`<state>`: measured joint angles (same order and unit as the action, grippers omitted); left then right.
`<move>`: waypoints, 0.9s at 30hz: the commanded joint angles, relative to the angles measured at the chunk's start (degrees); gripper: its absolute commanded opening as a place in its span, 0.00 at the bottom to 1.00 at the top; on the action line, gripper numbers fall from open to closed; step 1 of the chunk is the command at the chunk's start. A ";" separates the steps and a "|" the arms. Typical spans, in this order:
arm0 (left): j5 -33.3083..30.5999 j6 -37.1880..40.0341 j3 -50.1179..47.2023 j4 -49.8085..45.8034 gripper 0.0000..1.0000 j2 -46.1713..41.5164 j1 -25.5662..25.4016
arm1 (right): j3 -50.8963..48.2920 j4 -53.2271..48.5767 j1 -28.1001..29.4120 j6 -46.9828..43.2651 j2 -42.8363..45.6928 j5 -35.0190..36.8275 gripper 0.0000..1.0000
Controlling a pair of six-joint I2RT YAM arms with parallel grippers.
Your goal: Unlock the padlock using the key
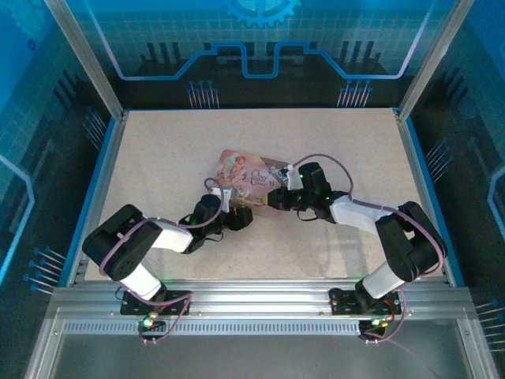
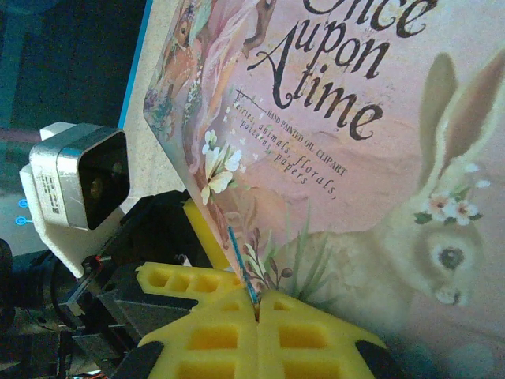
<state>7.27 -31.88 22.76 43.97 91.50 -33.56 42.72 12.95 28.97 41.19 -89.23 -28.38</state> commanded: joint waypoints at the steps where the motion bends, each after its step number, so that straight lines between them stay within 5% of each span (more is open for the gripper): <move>1: -1.93 -2.98 1.63 2.26 0.53 -0.10 -0.89 | -1.87 -4.48 0.56 0.11 0.27 1.98 0.02; 27: -4.78 -10.76 2.40 3.84 0.32 1.23 -2.82 | -3.32 -2.30 0.80 -0.24 1.98 2.07 0.01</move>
<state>2.37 -42.13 24.08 43.88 93.03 -35.97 41.45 13.30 29.19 41.17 -87.90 -27.18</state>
